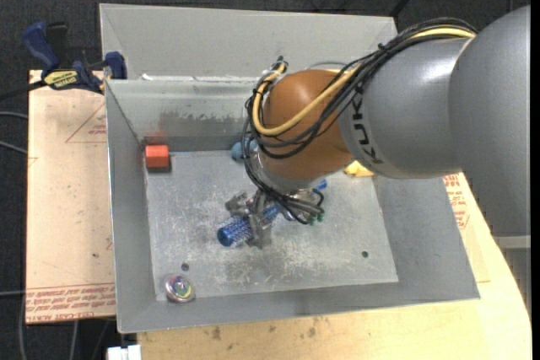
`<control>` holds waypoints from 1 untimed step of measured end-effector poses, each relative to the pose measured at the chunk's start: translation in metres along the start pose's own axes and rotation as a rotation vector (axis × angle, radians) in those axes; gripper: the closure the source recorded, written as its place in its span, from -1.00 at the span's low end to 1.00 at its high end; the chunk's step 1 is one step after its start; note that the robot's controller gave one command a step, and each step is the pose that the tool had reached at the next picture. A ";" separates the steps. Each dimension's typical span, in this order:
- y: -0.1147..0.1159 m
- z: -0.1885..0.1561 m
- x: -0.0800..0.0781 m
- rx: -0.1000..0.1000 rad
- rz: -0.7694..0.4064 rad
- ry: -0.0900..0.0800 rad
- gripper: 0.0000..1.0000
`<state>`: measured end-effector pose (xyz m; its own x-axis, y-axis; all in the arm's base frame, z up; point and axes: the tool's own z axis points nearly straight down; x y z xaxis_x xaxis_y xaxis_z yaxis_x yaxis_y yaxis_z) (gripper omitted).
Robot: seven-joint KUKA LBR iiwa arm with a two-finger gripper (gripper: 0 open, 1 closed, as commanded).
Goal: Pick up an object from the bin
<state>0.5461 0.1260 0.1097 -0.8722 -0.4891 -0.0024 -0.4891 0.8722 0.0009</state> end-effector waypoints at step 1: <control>0.000 -0.073 -0.002 0.002 0.002 -0.006 1.00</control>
Offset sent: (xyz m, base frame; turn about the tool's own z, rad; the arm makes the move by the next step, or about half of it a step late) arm 0.0000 0.0001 0.0692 0.0000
